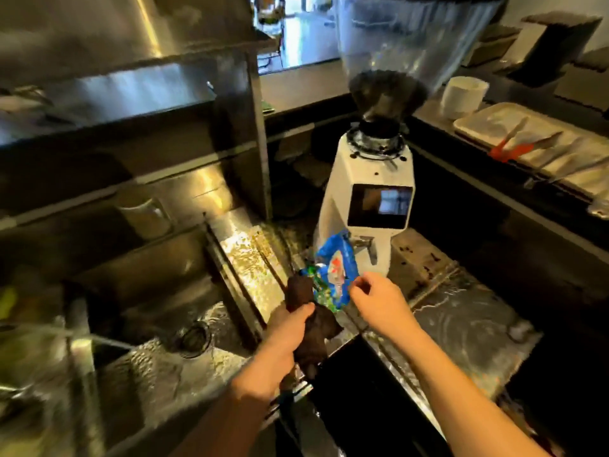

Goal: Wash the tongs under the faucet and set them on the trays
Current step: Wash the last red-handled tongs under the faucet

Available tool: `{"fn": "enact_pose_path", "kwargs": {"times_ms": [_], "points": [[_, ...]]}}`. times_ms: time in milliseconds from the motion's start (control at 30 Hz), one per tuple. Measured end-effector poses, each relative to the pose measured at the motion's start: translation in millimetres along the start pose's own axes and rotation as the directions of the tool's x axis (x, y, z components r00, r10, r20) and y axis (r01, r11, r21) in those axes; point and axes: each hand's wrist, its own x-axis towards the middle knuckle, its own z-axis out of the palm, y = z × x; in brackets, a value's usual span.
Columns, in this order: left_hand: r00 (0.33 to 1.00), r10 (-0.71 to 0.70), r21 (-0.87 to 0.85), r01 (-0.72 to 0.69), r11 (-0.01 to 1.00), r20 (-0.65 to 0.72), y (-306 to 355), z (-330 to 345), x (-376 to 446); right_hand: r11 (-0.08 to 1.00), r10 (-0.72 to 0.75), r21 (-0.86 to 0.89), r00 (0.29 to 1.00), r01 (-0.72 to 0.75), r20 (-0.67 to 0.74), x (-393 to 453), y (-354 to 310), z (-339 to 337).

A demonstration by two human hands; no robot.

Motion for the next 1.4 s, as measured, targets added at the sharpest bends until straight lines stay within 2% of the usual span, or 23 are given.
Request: {"fn": "enact_pose_path", "kwargs": {"times_ms": [133,267,367,467,600,700,767,833,900,967,1067,1200,1267,1400], "points": [[0.999,-0.023,-0.016,0.023,1.0,-0.031,4.3,-48.6,25.3,0.999,-0.021,0.04,0.998,0.019,0.057,21.6,-29.0,49.0],[0.998,-0.047,0.003,0.047,0.999,-0.05,7.9,-60.3,43.8,1.0,0.008,0.017,0.996,-0.01,0.088,45.9,-30.3,79.0],[0.994,-0.049,0.046,0.053,0.998,-0.099,12.0,-59.9,63.8,0.999,0.051,-0.003,0.985,-0.051,0.165,74.4,-18.4,102.3],[0.987,-0.039,0.05,0.047,0.998,-0.153,13.1,-56.1,85.5,0.991,0.073,-0.131,0.963,-0.04,0.259,103.0,-7.4,126.6],[0.97,-0.12,0.029,0.128,0.991,-0.212,11.2,-51.9,101.8,0.962,0.003,-0.26,0.956,0.077,0.295,126.8,4.2,153.2],[0.956,-0.136,0.018,0.146,0.989,-0.26,14.3,-49.3,110.4,0.85,-0.038,-0.489,0.949,0.195,0.312,133.3,12.4,170.0],[0.954,-0.107,0.063,0.13,0.99,-0.282,16.7,-49.9,113.7,0.779,-0.043,-0.599,0.968,0.187,0.247,134.4,12.5,178.6],[0.952,-0.074,0.11,0.111,0.988,-0.298,18.3,-52.2,115.9,0.757,-0.029,-0.631,0.974,0.17,0.227,134.9,9.8,185.4],[0.951,-0.068,0.118,0.108,0.987,-0.3,17.0,-56.4,117.1,0.756,-0.004,-0.63,0.964,0.176,0.265,136.6,9.2,189.9],[0.954,-0.073,0.081,0.1,0.992,-0.292,15.7,-63.5,114.8,0.801,0.023,-0.581,0.963,0.143,0.269,137.7,7.1,188.5],[0.955,-0.091,-0.004,0.094,0.996,-0.283,16.8,-77.5,110.6,0.919,0.044,-0.389,0.966,0.061,0.256,137.1,0.3,182.0],[0.954,-0.068,-0.097,0.042,0.994,-0.291,19.3,-113.0,97.2,0.991,0.035,-0.135,0.966,0.0,0.254,130.1,-32.3,174.0],[0.951,-0.075,-0.138,0.034,0.99,-0.301,19.8,-134.9,88.7,1.0,0.015,-0.024,0.951,-0.008,0.309,120.5,-54.0,172.5],[0.909,-0.075,-0.213,-0.016,0.977,-0.409,18.2,-190.3,65.4,0.987,-0.068,0.159,0.869,-0.013,0.49,82.2,-102.3,184.6]]}}
